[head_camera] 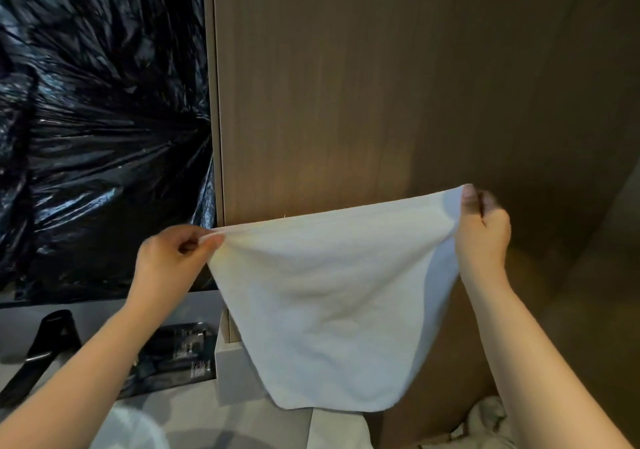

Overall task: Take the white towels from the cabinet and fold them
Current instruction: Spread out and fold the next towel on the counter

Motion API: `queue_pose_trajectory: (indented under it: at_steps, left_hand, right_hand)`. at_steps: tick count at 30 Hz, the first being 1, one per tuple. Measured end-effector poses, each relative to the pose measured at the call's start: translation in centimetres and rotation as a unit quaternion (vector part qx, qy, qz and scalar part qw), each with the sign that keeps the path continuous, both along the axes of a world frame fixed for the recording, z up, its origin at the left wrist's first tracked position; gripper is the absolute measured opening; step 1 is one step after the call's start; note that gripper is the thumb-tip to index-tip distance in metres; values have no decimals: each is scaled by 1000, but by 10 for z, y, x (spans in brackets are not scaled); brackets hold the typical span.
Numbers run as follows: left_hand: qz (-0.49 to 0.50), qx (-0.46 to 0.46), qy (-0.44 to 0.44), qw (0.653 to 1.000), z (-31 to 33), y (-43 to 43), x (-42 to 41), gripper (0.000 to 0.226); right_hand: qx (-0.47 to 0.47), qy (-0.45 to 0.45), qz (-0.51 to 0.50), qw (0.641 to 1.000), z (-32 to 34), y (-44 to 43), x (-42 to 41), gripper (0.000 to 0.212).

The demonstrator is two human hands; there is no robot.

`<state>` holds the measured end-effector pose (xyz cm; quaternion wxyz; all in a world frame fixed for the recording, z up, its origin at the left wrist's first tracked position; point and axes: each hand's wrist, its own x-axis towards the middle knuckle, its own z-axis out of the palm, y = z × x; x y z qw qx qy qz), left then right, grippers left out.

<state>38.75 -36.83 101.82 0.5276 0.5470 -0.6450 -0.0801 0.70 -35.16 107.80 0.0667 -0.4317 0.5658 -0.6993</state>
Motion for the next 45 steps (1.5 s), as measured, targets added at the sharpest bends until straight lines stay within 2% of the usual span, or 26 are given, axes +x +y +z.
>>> queue_pose_trajectory:
  at_steps: [3, 11, 14, 16, 20, 23, 25, 28, 30, 32, 34, 36, 41, 45]
  left_hand:
    - [-8, -42, 44, 998, 7, 1, -2, 5]
    - [19, -70, 55, 996, 1, 3, -4, 17]
    - [18, -49, 66, 996, -1, 2, -3, 26]
    - [32, -38, 50, 997, -3, 2, -3, 20]
    - [39, -12, 94, 995, -5, -1, -3, 13]
    - [24, 35, 65, 997, -5, -4, -8, 15]
    - [19, 61, 55, 996, -6, -2, -14, 16]
    - [26, 56, 95, 994, -5, 1, -17, 6]
    - [33, 56, 100, 993, -3, -3, -14, 4]
    - [33, 73, 64, 995, -4, -8, -13, 10]
    - [29, 99, 22, 994, -6, -11, -18, 17]
    - [28, 104, 0, 994, -11, -9, -25, 20]
    - [28, 62, 26, 997, -17, 4, -33, 16]
    - [19, 65, 51, 996, -15, 14, -37, 16]
  right_hand:
    - [-6, -27, 0, 1000, -2, 0, -2, 47]
    - [5, -26, 4, 1000, -18, 3, 3, 46]
    - [19, -20, 1, 1000, -23, 2, 2, 46]
    - [21, -10, -8, 1000, -27, 2, 2, 46]
    - [40, -5, -7, 999, -36, 2, -4, 47]
    - [65, 20, -2, 998, -42, 5, -1, 40]
    - [50, 44, 2, 998, -47, 12, 6, 32]
    - [-1, 30, 12, 999, -51, 19, 7, 35]
    - [32, 20, 19, 999, -53, 16, 2, 39]
    - [106, 26, 13, 994, -59, 8, -5, 42]
    - [173, 33, 8, 984, -68, 0, -7, 40]
    - [201, 43, -2, 979, -78, -6, -8, 35]
    - [170, 60, -12, 984, -91, 0, -5, 27]
    - [133, 64, -6, 989, -92, 16, 0, 23]
